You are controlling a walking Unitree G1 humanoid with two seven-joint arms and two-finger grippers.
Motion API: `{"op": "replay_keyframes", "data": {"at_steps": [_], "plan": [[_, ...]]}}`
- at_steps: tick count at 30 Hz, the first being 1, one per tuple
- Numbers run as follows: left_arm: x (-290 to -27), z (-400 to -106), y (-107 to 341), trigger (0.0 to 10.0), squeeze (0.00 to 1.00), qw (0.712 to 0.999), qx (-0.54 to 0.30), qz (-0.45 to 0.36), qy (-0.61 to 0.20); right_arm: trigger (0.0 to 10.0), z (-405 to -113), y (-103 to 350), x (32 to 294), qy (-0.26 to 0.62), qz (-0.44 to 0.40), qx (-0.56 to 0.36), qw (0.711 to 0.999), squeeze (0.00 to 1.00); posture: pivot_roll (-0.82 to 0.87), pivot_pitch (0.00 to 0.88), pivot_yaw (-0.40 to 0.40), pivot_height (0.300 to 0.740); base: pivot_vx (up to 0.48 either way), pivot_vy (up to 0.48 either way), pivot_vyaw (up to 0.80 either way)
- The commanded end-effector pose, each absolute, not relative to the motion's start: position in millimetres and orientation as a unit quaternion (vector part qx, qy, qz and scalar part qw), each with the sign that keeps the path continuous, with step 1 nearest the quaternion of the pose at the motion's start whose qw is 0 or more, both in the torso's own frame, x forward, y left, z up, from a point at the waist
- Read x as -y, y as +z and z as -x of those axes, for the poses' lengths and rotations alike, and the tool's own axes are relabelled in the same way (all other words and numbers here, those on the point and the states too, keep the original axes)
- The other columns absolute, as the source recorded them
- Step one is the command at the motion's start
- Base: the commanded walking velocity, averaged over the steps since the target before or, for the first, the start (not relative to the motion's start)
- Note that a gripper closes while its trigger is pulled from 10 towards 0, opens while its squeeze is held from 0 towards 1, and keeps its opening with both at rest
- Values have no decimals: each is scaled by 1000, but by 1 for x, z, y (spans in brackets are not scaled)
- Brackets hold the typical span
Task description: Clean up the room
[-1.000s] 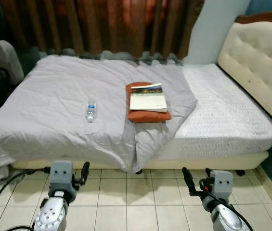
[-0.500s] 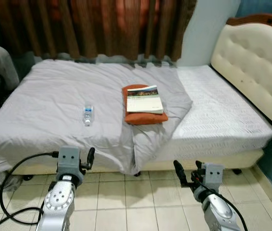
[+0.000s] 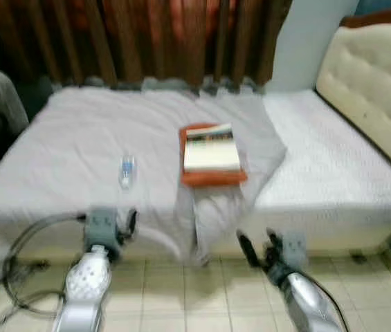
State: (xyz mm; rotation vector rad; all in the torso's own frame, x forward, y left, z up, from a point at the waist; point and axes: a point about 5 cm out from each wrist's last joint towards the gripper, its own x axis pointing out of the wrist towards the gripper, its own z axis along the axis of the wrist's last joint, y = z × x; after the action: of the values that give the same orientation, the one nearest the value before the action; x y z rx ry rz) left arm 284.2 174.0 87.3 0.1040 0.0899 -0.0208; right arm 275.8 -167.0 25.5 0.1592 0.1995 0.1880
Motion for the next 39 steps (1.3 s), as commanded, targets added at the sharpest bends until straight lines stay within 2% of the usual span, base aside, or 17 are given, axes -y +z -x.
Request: {"op": "replay_keyframes", "data": {"at_steps": [1, 12, 19, 25, 34, 39], "plan": [[-182, -286, 89, 10000, 0, 997, -47, -59, 1, 10000, -280, 30, 166, 96, -84, -87, 988, 0, 103, 34, -37, 740, 465, 0, 0], [-182, -287, 89, 10000, 0, 997, -46, -57, 1, 10000, -283, 34, 160, 119, -80, -74, 987, 0, 112, 27, -48, 740, 467, 0, 406], [-185, -288, 90, 10000, 0, 997, -46, -62, 6, 10000, -286, 37, 157, 125, -82, -66, 987, 0, 123, 17, -58, 740, 466, 0, 0], [-182, -288, 90, 10000, 0, 997, -44, -63, 5, 10000, -288, 36, 154, 138, -69, -72, 985, 0, 128, 19, -60, 740, 465, 0, 559], [-195, -299, 95, 10000, 0, 996, -47, -69, 5, 10000, -291, 37, 148, 133, -75, -65, 986, 0, 133, 29, -64, 740, 466, 0, 124], [-186, -296, 87, 10000, 0, 995, -63, -69, -39, 10000, -285, 35, 165, 60, -52, -54, 995, 0, 128, 34, -60, 740, 465, 0, 0]]}}
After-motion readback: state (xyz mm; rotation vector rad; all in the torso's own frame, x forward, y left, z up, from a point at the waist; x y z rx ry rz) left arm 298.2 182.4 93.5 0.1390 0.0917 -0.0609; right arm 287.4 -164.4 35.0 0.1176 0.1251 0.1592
